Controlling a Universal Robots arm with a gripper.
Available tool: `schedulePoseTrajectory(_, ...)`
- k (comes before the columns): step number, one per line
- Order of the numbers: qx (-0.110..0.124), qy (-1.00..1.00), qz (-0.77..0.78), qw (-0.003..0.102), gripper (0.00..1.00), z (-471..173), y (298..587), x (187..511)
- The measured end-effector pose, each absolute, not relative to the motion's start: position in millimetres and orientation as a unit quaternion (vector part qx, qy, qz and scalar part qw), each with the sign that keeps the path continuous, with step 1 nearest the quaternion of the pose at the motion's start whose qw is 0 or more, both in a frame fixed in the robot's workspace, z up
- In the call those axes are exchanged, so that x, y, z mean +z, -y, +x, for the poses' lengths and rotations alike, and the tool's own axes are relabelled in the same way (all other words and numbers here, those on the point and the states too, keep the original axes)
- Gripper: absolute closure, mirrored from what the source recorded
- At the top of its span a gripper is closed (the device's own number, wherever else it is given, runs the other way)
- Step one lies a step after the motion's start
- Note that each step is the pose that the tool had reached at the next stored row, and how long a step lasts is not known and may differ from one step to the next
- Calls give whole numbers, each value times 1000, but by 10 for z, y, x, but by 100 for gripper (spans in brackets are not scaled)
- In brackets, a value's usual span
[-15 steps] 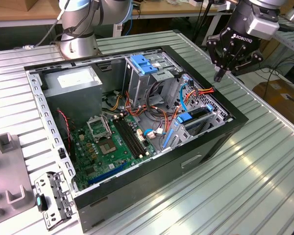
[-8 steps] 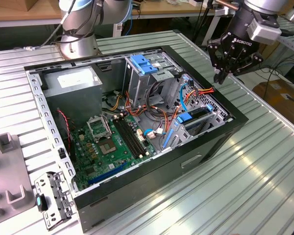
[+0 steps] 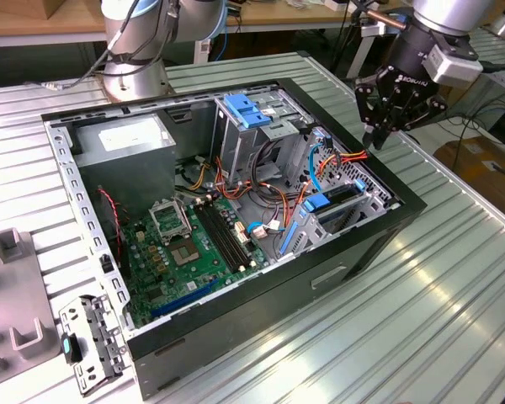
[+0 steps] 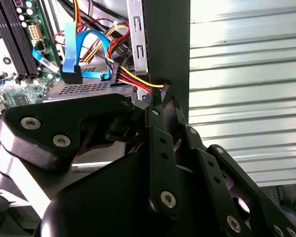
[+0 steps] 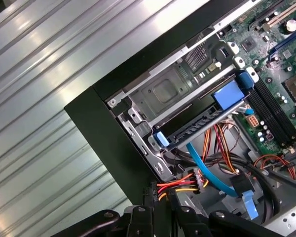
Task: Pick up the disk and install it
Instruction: 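Insert the first disk wire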
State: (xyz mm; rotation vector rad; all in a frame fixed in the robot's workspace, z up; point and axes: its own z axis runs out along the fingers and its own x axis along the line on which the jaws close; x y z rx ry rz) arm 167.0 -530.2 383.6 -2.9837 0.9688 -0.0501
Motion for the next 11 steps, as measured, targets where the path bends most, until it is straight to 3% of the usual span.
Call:
schedulePoseTrajectory(3,-20,-305,-952,4,74,1671,5302,3785)
schedulePoseTrajectory(4,-20,-301,-953,4,67,1670,5305,3756)
schedulePoseTrajectory(11,-22,-288,-957,4,67,1670,5313,3652)
